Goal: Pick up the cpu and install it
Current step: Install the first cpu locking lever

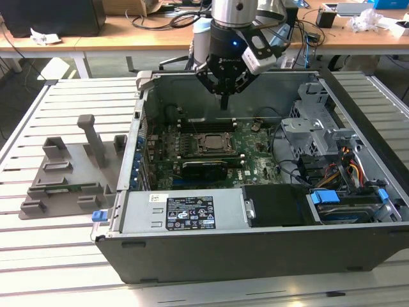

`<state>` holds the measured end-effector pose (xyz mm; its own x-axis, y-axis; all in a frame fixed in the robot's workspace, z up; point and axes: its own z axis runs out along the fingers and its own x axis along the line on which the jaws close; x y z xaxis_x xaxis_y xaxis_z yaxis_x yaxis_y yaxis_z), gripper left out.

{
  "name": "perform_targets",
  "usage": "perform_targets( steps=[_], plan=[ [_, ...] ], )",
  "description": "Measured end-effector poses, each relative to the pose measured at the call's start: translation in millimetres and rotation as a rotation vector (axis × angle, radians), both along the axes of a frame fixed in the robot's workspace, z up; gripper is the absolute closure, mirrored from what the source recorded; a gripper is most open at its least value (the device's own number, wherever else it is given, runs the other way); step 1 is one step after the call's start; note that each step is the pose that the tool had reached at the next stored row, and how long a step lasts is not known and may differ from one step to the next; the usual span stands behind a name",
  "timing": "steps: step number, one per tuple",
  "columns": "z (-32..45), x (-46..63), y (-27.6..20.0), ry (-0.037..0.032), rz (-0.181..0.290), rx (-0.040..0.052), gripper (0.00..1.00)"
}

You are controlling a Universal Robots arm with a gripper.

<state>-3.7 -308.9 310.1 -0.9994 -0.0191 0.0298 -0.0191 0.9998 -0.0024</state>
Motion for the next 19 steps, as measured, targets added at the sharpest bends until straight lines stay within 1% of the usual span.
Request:
perform_targets(
  steps=[1, 6, 7, 8, 9, 19],
  plan=[
    [0.0, 0.0, 0.0, 0.0, 0.001, 0.0114, 0.89],
    [0.0, -0.3, 0.0, -0.0001, 0.001, 0.0117, 0.89],
    [0.0, -4.7, 0.0, 0.0, 0.001, 0.0116, 0.89],
    [0.0, -17.4, 0.2, 0.0, 0.001, 0.0117, 0.89],
    [0.0, -26.4, 0.2, 0.0, 0.001, 0.0117, 0.89],
    [0.0, -37.6, 0.2, 0.0, 0.001, 0.0117, 0.89]
  ],
)
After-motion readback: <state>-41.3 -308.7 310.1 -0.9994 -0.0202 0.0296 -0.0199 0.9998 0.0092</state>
